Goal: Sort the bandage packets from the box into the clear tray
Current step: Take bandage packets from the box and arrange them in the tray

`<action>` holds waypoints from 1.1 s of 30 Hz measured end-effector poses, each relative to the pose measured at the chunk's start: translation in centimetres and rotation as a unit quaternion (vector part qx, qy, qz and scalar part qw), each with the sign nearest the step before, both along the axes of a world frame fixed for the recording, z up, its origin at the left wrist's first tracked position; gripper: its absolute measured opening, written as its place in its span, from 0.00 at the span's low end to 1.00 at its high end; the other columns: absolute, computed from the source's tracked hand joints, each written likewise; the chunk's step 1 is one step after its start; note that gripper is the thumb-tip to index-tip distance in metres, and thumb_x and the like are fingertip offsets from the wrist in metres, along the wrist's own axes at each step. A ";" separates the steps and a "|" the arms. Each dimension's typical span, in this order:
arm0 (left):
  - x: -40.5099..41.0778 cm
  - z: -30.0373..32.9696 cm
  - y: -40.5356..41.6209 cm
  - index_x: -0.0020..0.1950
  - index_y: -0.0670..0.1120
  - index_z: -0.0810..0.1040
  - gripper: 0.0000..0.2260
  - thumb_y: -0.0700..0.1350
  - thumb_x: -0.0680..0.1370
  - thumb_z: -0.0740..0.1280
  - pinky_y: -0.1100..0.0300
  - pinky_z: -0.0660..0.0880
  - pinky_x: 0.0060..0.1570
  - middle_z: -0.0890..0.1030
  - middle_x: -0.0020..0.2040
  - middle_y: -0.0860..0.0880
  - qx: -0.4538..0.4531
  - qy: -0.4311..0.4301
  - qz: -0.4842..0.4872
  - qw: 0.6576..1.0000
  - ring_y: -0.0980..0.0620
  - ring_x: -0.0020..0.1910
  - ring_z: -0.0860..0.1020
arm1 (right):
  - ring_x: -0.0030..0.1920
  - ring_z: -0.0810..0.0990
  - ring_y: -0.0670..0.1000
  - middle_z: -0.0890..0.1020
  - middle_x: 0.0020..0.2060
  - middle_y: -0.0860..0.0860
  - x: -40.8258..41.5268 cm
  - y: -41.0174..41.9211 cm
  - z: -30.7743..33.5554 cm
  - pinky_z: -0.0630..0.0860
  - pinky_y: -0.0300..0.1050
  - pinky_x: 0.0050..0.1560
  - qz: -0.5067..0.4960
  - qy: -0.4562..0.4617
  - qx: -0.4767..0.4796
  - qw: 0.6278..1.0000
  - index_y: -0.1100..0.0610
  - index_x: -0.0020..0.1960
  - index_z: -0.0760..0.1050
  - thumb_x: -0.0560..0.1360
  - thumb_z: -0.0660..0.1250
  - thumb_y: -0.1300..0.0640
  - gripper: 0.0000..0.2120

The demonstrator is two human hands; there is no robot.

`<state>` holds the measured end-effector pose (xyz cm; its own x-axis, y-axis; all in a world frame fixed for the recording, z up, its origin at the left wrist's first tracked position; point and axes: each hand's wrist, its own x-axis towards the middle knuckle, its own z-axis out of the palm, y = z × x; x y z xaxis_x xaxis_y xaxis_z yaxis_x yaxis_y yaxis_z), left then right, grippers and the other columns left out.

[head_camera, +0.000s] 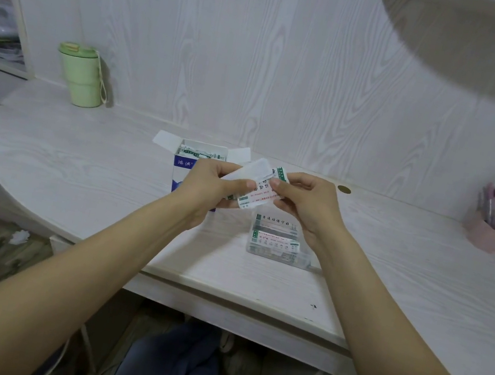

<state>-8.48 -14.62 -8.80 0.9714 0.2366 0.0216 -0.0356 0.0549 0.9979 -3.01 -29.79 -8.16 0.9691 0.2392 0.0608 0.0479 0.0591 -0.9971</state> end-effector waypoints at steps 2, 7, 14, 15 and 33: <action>0.1 -0.1 0.3 0.51 0.39 0.81 0.07 0.35 0.74 0.70 0.67 0.78 0.34 0.83 0.44 0.46 -0.021 -0.002 0.007 1.000 0.54 0.38 0.83 | 0.44 0.84 0.56 0.83 0.44 0.61 0.2 -0.1 -0.1 0.77 0.33 0.33 -0.017 0.011 -0.005 1.000 0.65 0.49 0.80 0.71 0.72 0.67 0.08; 0.5 0.2 0.1 0.46 0.39 0.80 0.04 0.33 0.73 0.70 0.65 0.78 0.34 0.83 0.41 0.46 -0.023 -0.014 0.024 0.999 0.52 0.38 0.83 | 0.44 0.84 0.56 0.83 0.44 0.62 0.1 -0.1 -0.4 0.81 0.35 0.41 -0.024 0.041 0.056 0.997 0.69 0.51 0.78 0.70 0.72 0.69 0.10; 0.7 0.3 -0.3 0.49 0.42 0.80 0.07 0.34 0.72 0.71 0.60 0.81 0.37 0.83 0.46 0.44 -0.052 -0.013 0.036 0.998 0.49 0.41 0.83 | 0.38 0.82 0.48 0.84 0.39 0.55 0.1 -0.5 -0.1 0.77 0.36 0.35 -0.026 0.030 -0.049 0.998 0.58 0.46 0.80 0.70 0.74 0.62 0.06; 0.6 0.4 -0.4 0.50 0.41 0.79 0.07 0.34 0.73 0.71 0.60 0.81 0.36 0.83 0.47 0.44 -0.066 -0.015 0.042 0.997 0.49 0.41 0.83 | 0.37 0.80 0.47 0.84 0.38 0.53 0.1 -0.6 -0.1 0.76 0.36 0.35 -0.026 0.028 -0.061 0.997 0.56 0.45 0.80 0.70 0.74 0.61 0.05; 2.0 -0.6 -1.1 0.49 0.39 0.76 0.04 0.32 0.76 0.66 0.63 0.81 0.38 0.80 0.51 0.42 -0.052 -0.029 0.064 0.996 0.52 0.36 0.84 | 0.31 0.69 0.48 0.77 0.34 0.52 2.8 -2.2 -2.3 0.68 0.42 0.38 -0.170 -0.022 -0.164 0.971 0.61 0.38 0.77 0.73 0.72 0.53 0.12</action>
